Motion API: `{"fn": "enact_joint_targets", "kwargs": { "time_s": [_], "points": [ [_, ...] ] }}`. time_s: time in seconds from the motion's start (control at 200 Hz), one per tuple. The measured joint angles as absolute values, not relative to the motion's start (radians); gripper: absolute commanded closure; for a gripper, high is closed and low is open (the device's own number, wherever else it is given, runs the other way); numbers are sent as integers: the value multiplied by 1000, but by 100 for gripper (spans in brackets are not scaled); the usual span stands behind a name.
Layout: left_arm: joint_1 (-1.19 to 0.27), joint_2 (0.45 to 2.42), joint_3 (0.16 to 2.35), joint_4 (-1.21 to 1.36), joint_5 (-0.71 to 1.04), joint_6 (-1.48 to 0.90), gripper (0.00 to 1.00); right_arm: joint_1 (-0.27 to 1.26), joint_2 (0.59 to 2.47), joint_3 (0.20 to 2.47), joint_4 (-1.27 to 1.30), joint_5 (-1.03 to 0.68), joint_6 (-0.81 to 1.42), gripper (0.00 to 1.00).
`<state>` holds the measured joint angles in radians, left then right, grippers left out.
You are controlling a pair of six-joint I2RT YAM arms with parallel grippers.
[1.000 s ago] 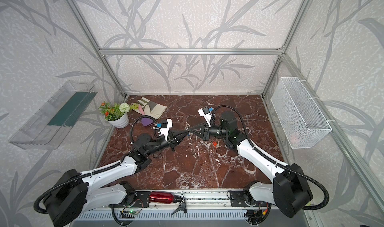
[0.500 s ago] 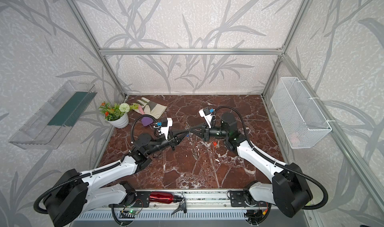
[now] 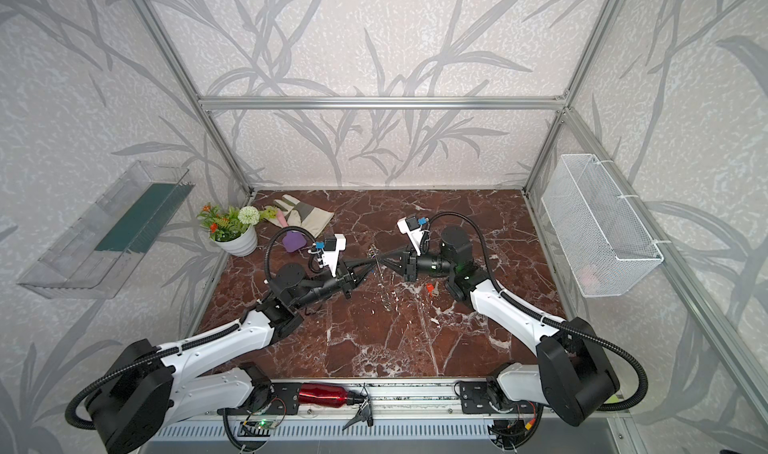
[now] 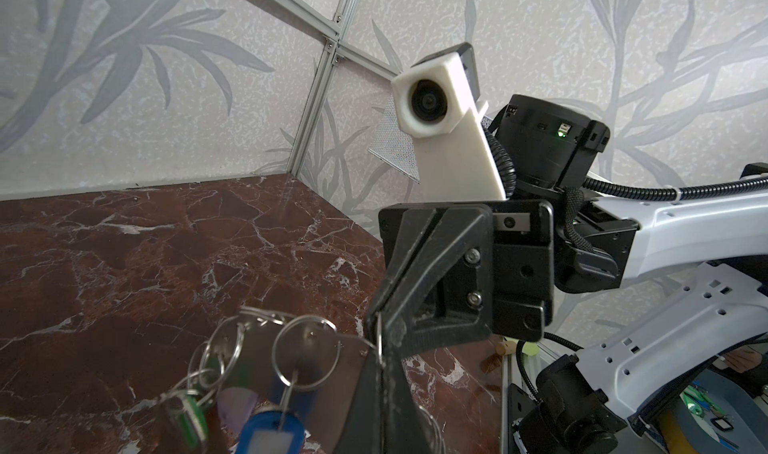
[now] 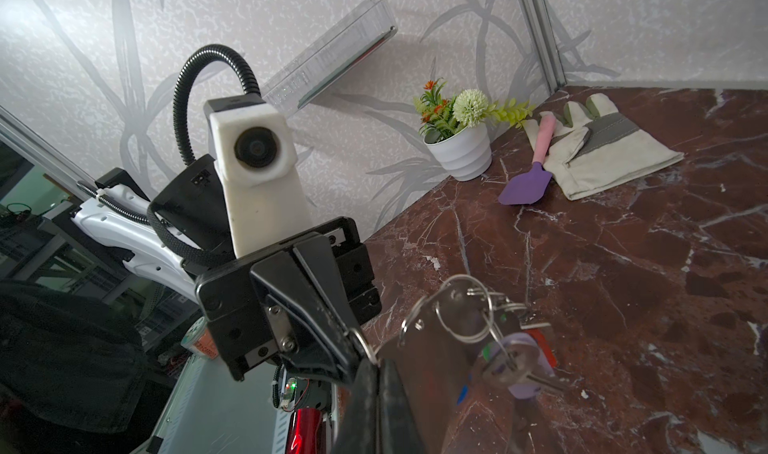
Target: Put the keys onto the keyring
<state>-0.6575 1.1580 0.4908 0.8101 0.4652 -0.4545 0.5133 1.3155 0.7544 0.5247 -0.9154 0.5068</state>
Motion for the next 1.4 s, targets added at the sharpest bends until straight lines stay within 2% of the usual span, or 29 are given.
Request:
{"fn": "enact_joint_targets", "kwargs": {
  "time_s": [0.075,0.175,0.375,0.61,0.875,0.955,1.399],
  "points": [
    [-658,1158,491,794,445,-436,100,514,1304,760,474,-888,503,78],
    [-658,1164,491,784,438,-375,100,513,1272,797,310,-799,505,61],
    [-680,1217,491,826,411,-204,100,496,1190,1000,-125,-559,557,61],
    [-722,1320,489,910,374,47,100,491,1146,1092,-396,-405,729,57],
    [-749,1406,490,931,361,225,100,507,1284,1161,-586,-326,926,57],
    [-756,1423,490,931,354,260,100,530,1317,1182,-623,-310,976,63],
    [-783,1433,490,922,305,358,100,604,1428,1232,-677,-318,1135,69]
  ]
}}
